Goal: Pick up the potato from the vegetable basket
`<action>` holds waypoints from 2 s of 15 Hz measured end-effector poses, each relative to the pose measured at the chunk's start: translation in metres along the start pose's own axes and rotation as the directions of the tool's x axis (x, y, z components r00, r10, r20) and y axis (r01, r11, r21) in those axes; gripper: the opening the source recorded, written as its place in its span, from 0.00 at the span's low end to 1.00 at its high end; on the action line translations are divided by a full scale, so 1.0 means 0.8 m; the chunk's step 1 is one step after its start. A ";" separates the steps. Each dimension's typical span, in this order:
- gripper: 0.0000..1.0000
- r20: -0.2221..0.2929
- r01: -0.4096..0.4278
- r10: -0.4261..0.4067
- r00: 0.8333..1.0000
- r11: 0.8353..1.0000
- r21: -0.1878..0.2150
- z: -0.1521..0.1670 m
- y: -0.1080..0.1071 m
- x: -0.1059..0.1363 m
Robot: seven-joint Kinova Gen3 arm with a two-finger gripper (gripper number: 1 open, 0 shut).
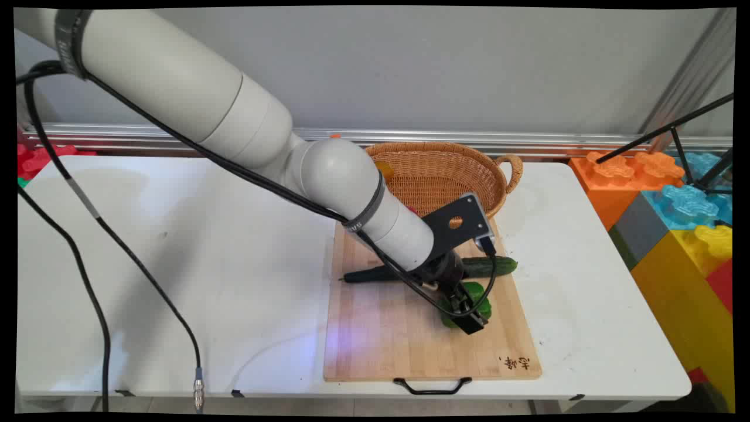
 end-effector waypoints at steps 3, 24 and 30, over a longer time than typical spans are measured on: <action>1.00 -0.020 0.003 -0.003 1.000 1.000 0.002 -0.015 -0.004 0.013; 1.00 0.056 0.089 -0.119 0.991 0.919 0.385 -0.137 -0.231 -0.028; 1.00 0.077 0.120 -0.168 0.983 0.898 0.424 -0.099 -0.260 -0.058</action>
